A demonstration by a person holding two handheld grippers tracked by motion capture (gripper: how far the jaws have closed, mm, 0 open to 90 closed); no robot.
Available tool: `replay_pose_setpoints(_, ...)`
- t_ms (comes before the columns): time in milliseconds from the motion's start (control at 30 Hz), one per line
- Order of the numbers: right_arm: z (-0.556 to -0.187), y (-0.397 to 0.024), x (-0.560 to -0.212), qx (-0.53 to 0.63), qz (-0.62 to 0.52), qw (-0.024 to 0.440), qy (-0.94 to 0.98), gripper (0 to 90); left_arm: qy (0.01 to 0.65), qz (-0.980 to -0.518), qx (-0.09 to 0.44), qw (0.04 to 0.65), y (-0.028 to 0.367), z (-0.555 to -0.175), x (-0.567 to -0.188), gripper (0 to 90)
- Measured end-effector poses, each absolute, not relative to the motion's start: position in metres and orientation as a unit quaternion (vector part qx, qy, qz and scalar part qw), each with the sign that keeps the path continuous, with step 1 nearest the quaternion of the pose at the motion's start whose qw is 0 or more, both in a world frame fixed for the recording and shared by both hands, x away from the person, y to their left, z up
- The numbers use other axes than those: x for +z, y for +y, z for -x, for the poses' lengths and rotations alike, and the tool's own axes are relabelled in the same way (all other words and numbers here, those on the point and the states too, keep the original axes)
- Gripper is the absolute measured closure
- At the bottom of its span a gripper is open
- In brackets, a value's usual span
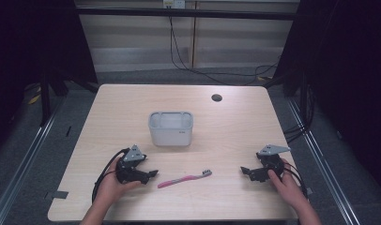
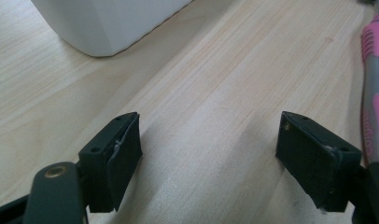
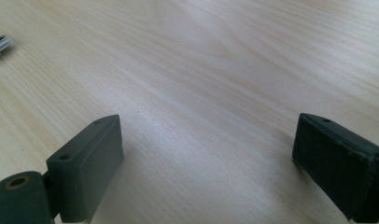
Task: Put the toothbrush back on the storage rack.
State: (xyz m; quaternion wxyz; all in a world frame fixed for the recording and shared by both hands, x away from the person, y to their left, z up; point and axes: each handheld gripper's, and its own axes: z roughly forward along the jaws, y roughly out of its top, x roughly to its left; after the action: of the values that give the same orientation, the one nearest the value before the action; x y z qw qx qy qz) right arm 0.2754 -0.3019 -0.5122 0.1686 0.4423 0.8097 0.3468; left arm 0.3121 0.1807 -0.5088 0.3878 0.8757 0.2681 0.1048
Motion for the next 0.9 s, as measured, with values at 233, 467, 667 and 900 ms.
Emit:
replay_pose_setpoints(233, -0.275, -0.302, -0.512, 0.346, -0.443, 0.169, 0.81, 8.1, 0.27, -0.876, 0.107, 0.385, 0.18, -0.312, -0.508, 21.6)
replay_pose_setpoints(467, -0.275, -0.302, -0.512, 0.346, -0.442, 0.169, 0.81, 8.1, 0.276, -0.882, 0.093, 0.37, 0.173, -0.312, -0.501, 22.9)
replay_pose_setpoints(667, -0.275, -0.302, -0.512, 0.346, -0.443, 0.169, 0.81, 8.1, 0.261, -0.881, 0.078, 0.386, 0.157, -0.31, -0.484, 23.4)
replay_pose_setpoints(900, -0.275, -0.302, -0.512, 0.346, -0.443, 0.169, 0.81, 8.1, 0.245, -0.889, 0.057, 0.383, 0.137, -0.309, -0.472, 26.8)
